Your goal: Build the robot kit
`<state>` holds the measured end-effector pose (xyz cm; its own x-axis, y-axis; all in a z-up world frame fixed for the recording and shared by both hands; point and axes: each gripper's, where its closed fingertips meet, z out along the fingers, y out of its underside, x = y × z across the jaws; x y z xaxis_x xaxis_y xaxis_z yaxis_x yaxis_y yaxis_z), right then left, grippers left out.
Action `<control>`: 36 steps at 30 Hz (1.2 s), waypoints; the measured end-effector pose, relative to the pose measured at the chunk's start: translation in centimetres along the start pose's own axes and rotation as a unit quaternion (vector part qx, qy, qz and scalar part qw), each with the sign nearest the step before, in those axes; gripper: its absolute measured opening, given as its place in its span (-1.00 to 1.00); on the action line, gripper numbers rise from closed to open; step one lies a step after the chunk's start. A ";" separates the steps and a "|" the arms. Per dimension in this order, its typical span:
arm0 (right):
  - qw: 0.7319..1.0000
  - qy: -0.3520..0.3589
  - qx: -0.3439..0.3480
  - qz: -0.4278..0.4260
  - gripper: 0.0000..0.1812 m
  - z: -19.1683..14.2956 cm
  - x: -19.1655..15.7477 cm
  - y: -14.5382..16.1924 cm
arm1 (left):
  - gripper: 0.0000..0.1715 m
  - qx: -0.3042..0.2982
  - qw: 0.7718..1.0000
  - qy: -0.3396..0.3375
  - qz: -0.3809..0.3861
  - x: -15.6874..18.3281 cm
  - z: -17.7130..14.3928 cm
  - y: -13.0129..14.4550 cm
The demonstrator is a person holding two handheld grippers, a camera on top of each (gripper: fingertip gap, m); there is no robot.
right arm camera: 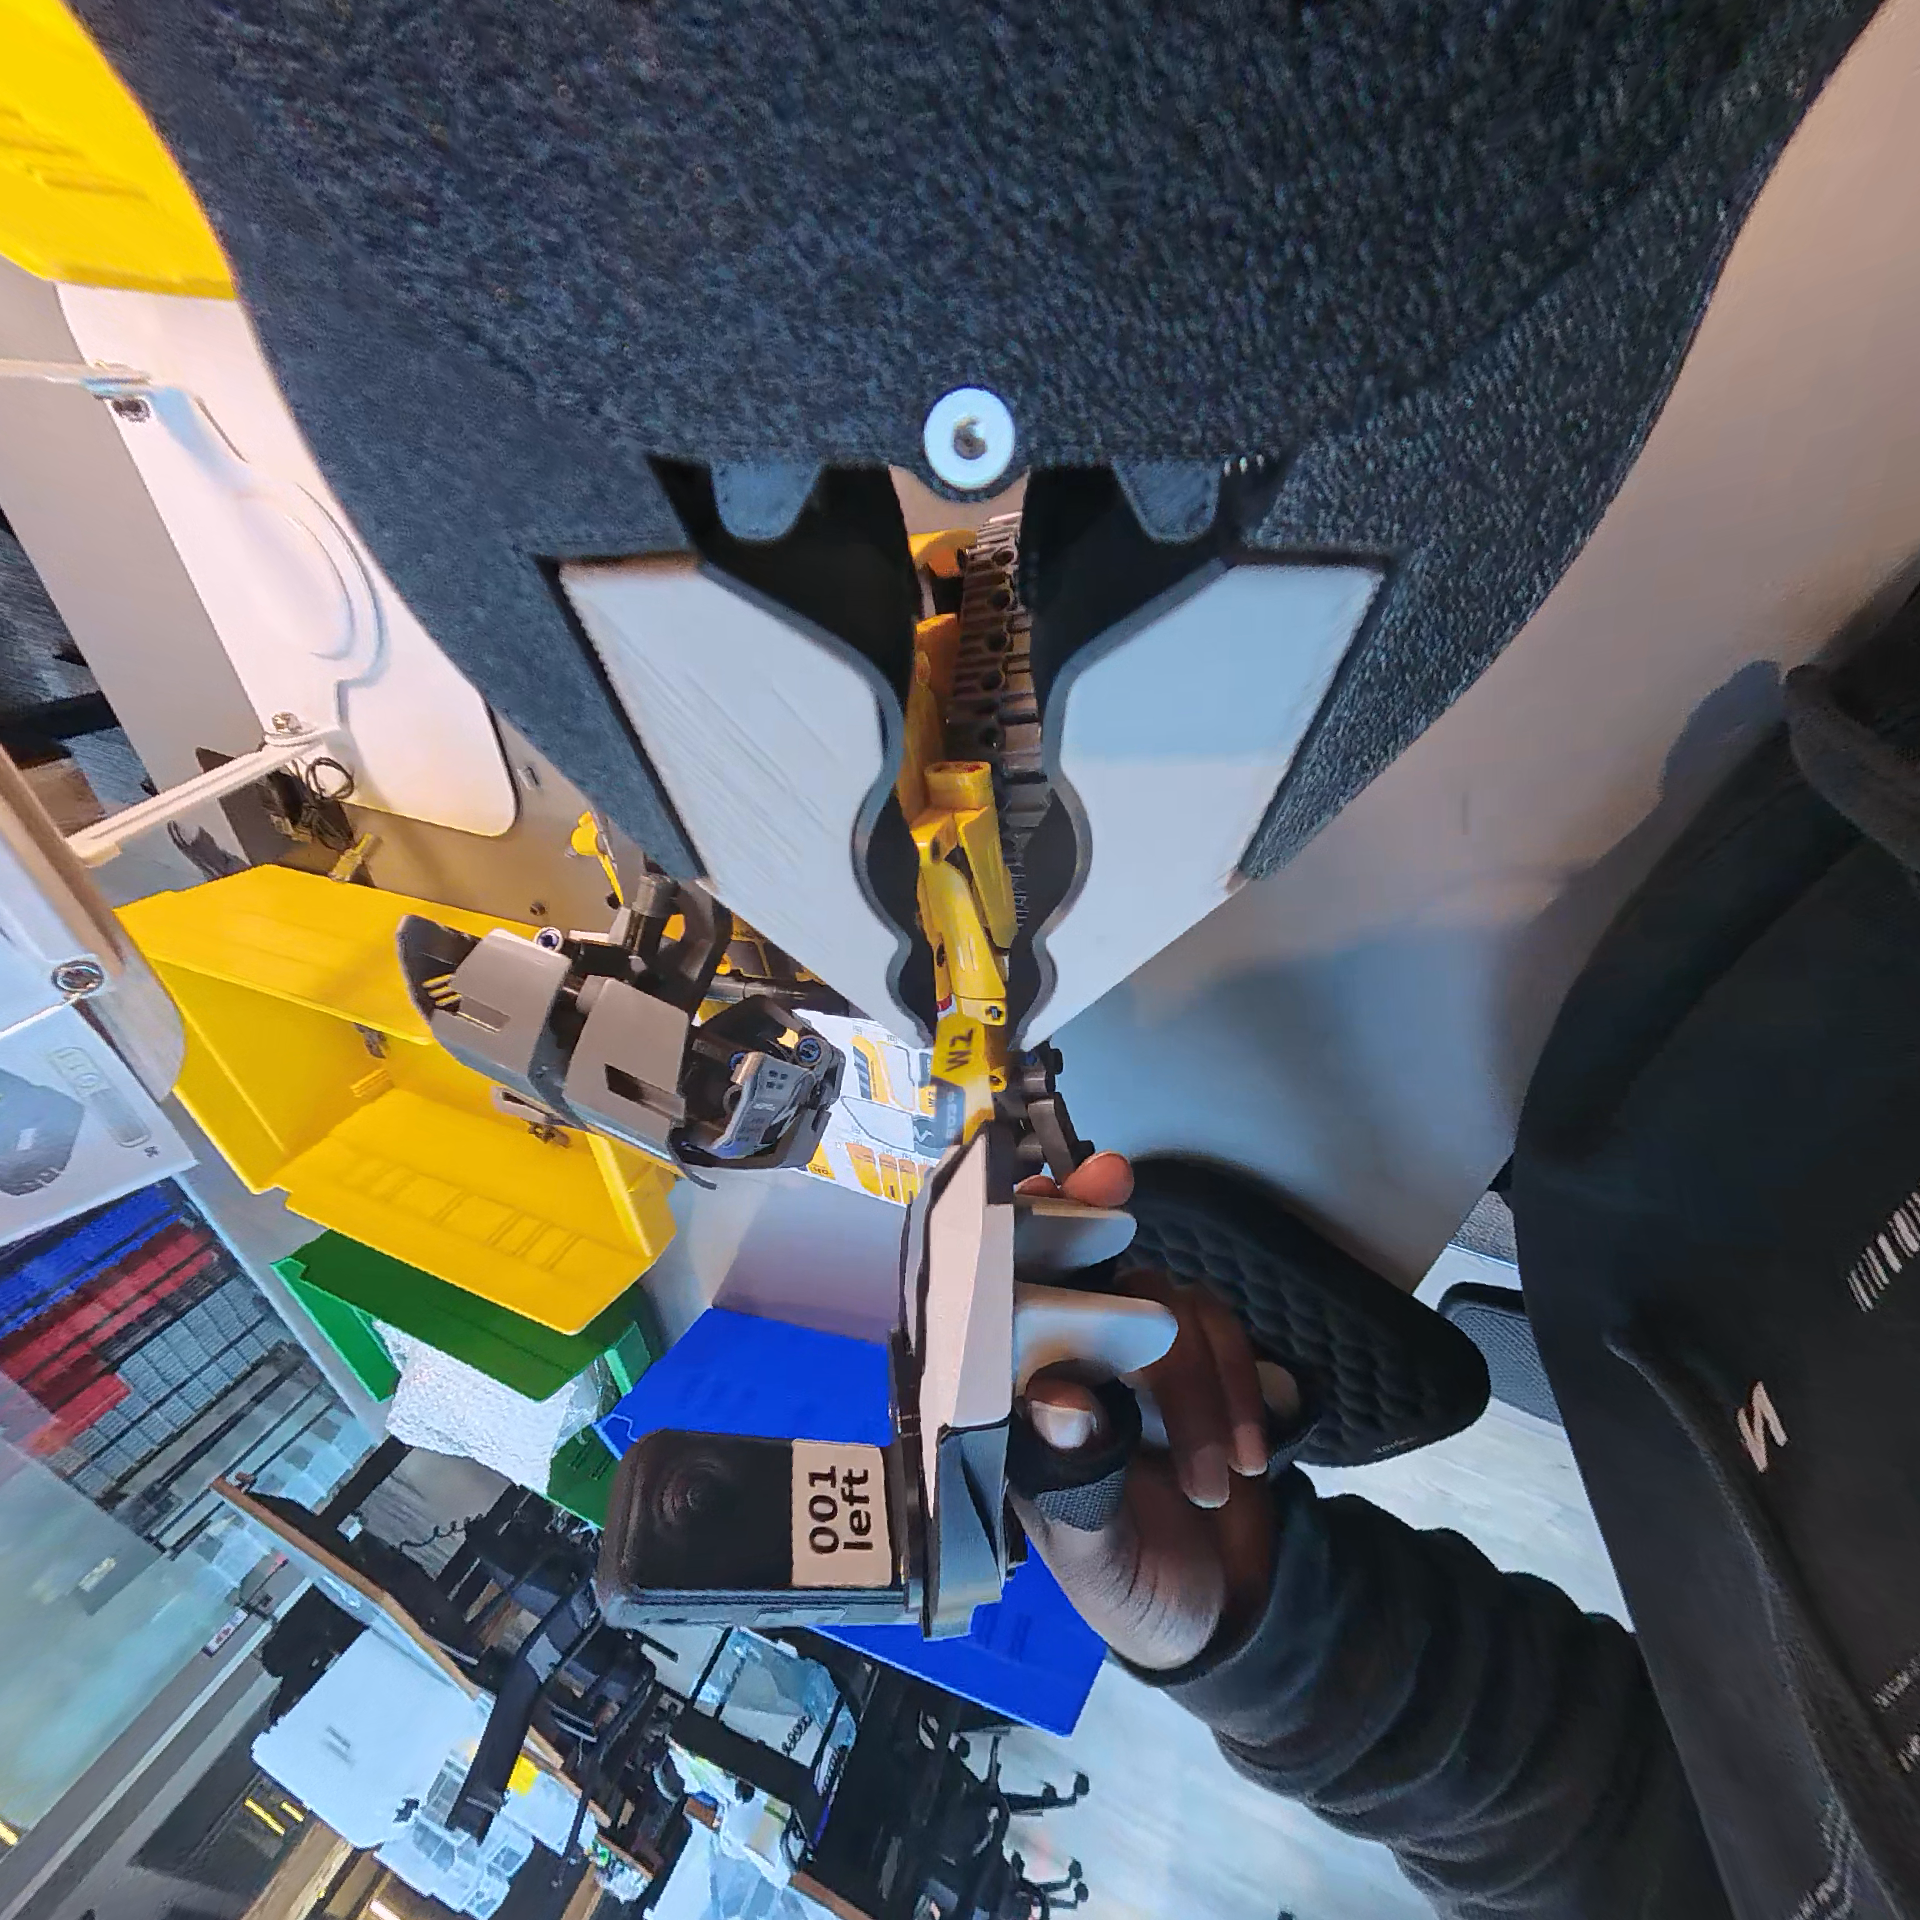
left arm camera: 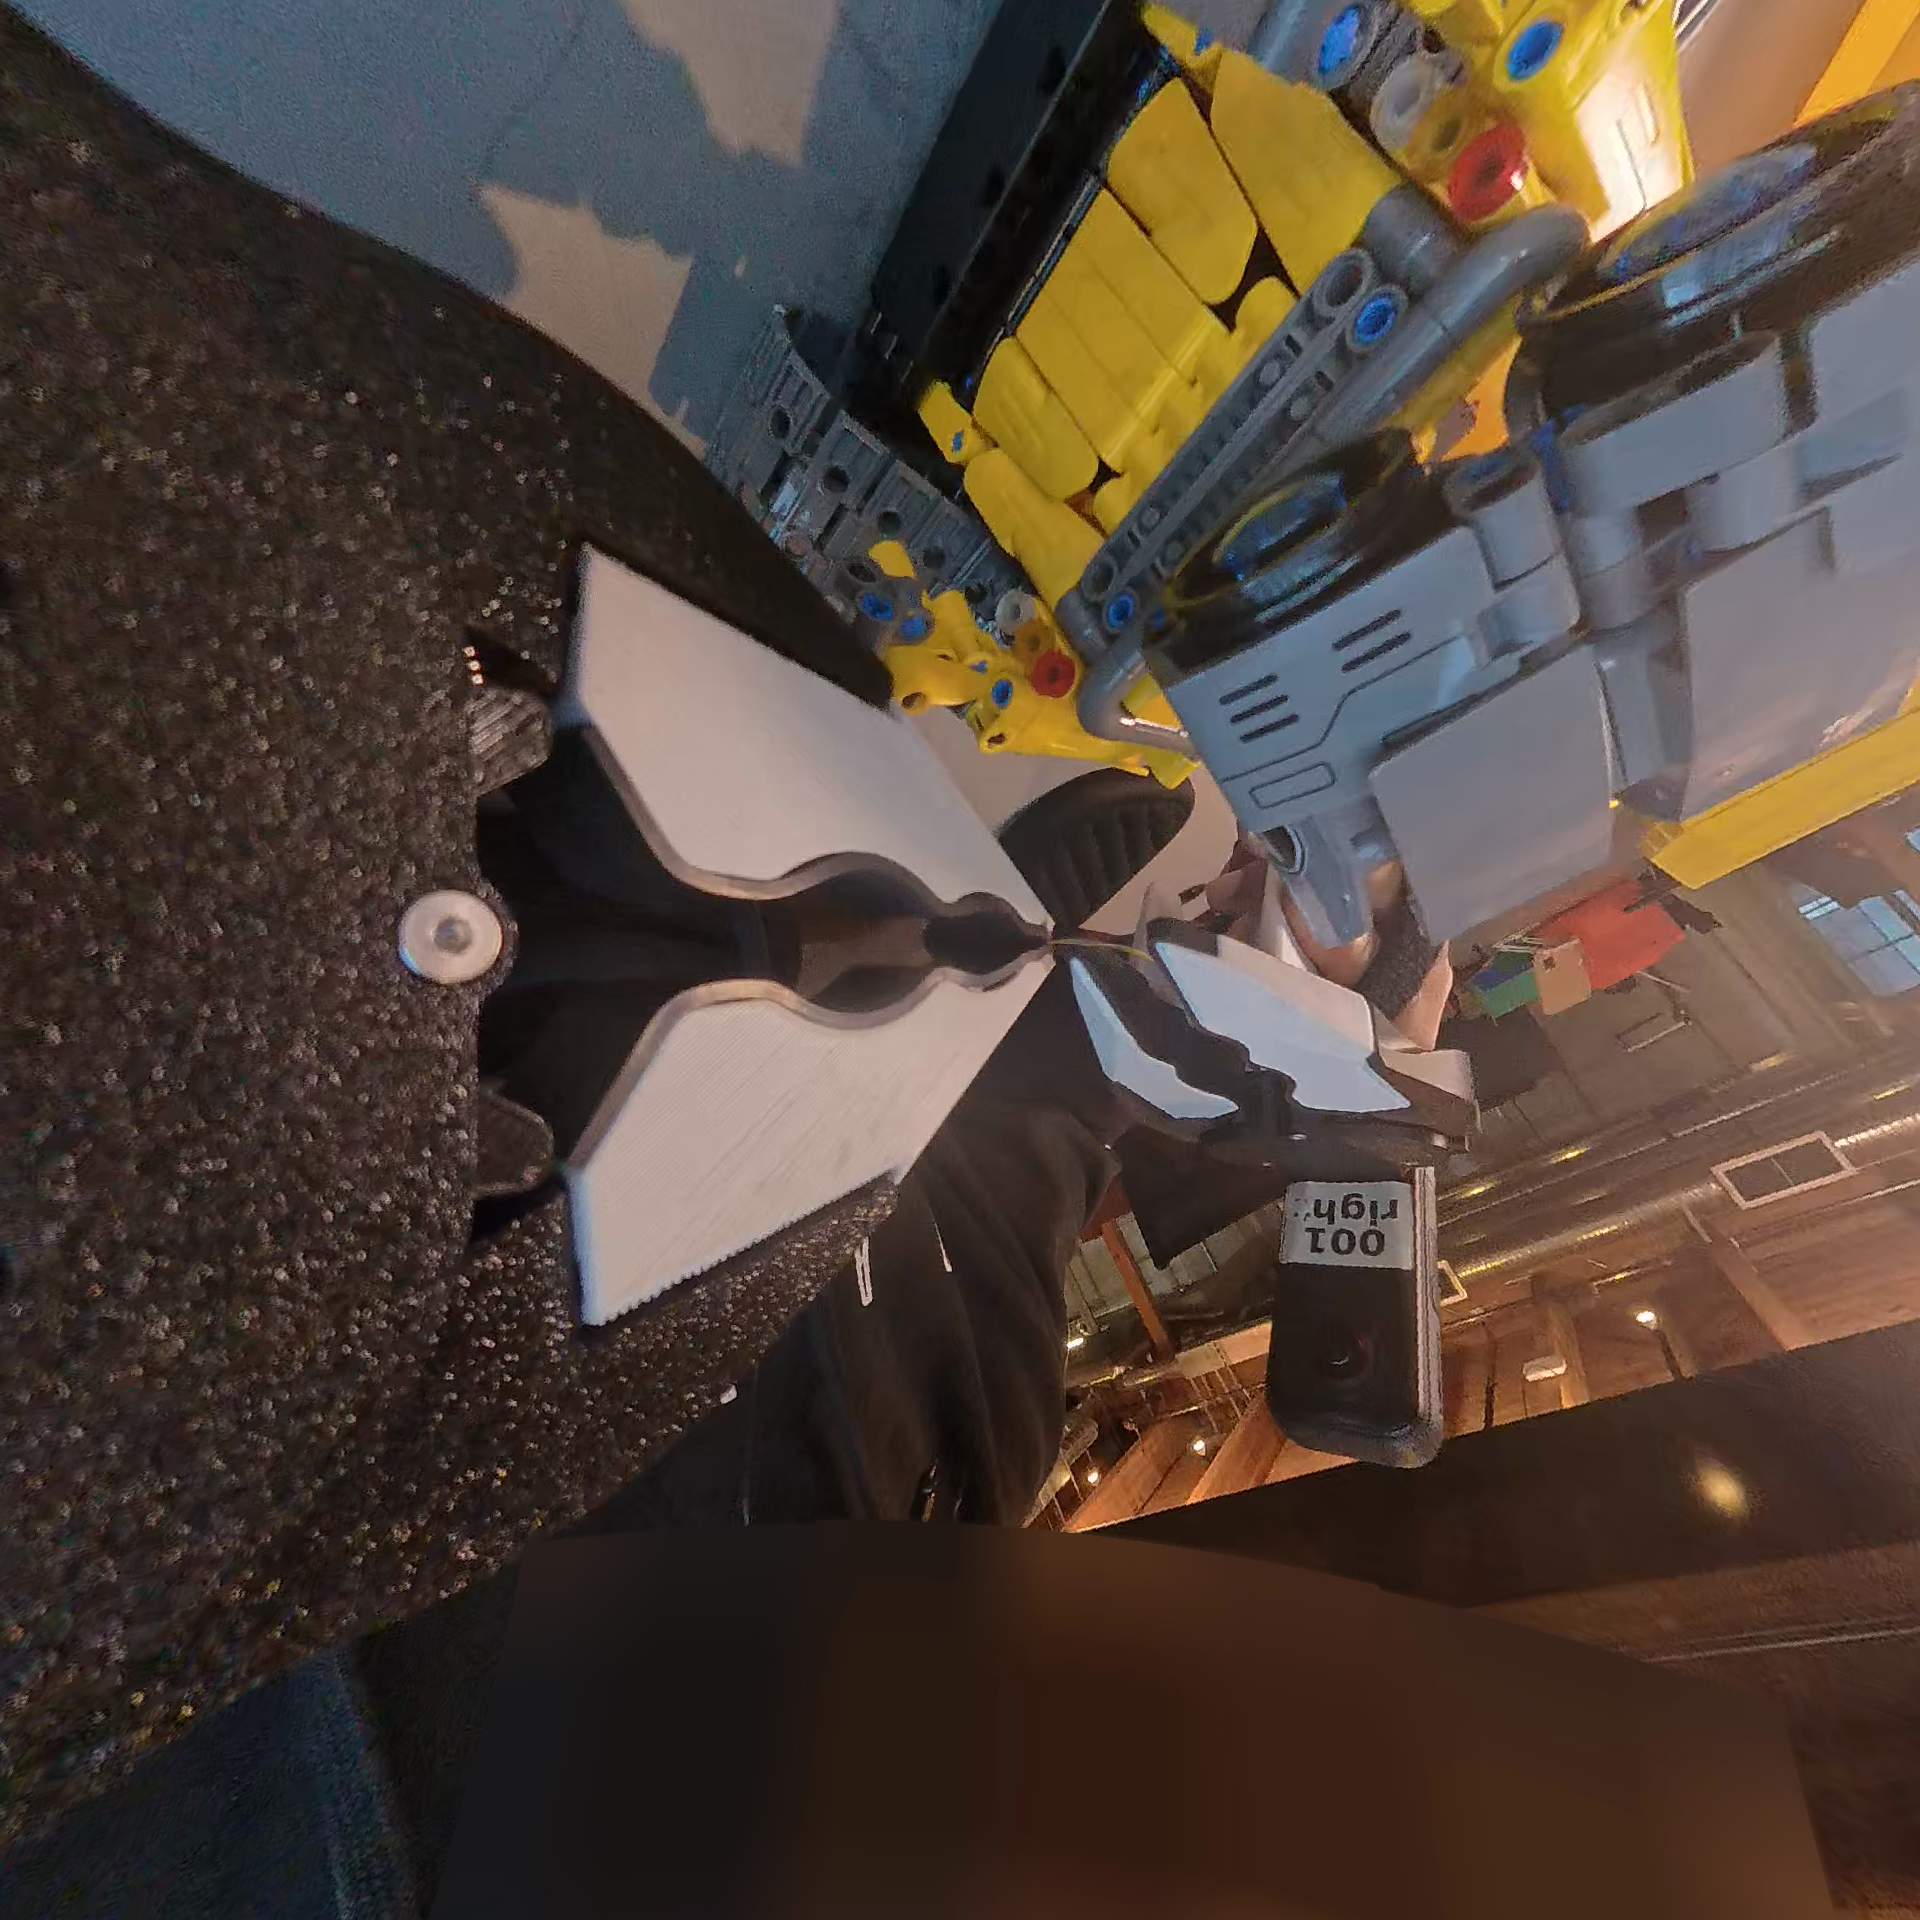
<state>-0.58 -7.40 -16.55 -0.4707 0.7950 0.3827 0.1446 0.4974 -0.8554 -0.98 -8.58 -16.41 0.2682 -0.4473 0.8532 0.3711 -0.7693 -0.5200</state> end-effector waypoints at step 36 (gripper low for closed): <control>0.979 -0.035 0.055 0.191 -1.00 -0.4 1.2 -0.5 | -0.85 -0.022 0.986 -0.108 0.126 -0.7 -0.5 -0.5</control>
<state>-0.93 -6.56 -15.50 -0.4591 0.8883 0.0052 0.2287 0.1238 -0.9656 -1.82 -8.15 -16.78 0.5314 -0.5227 0.6666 0.2312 -0.6676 -0.7078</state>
